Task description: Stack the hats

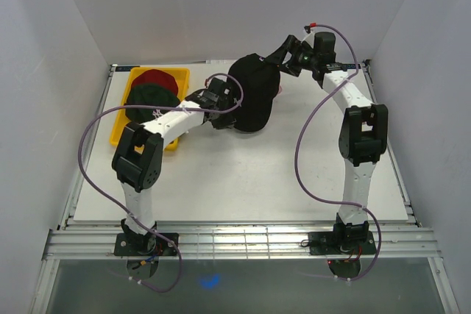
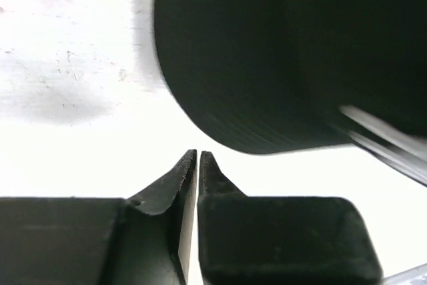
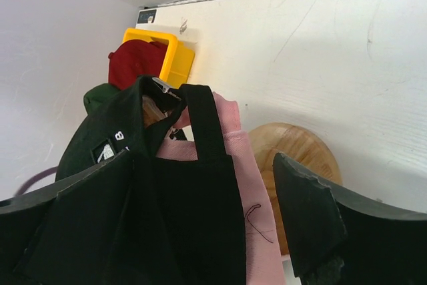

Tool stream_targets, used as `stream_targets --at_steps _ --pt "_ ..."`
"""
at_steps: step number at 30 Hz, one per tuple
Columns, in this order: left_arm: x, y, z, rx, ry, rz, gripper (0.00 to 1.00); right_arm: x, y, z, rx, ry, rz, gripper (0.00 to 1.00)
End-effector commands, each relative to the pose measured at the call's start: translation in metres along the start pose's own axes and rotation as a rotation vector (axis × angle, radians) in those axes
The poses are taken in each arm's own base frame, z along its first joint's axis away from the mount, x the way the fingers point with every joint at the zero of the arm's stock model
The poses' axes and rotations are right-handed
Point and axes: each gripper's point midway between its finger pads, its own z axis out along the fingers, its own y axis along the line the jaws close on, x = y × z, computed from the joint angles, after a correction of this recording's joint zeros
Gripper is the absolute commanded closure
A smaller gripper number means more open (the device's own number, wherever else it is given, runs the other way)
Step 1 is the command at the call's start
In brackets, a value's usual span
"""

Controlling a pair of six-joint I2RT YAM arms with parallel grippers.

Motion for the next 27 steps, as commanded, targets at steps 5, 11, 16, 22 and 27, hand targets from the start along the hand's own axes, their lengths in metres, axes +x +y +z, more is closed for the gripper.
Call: stream_targets --at_steps 5,11,16,22,27 --pt "-0.027 -0.023 -0.071 0.104 -0.123 0.028 0.67 0.005 0.019 -0.019 -0.01 0.056 0.02 0.09" --pt "-0.048 -0.024 -0.112 0.103 -0.21 0.031 0.61 -0.013 0.024 -0.033 -0.004 0.008 0.028 0.02" --pt "-0.078 0.005 -0.146 0.013 -0.319 -0.028 0.52 -0.035 0.034 -0.049 -0.018 -0.052 0.044 0.04" --pt "-0.102 0.092 -0.186 -0.135 -0.431 -0.201 0.41 -0.057 0.042 -0.075 0.01 -0.115 0.078 0.1" --pt "-0.111 0.157 -0.193 -0.279 -0.495 -0.307 0.35 -0.055 0.048 -0.095 0.045 -0.114 0.071 0.09"
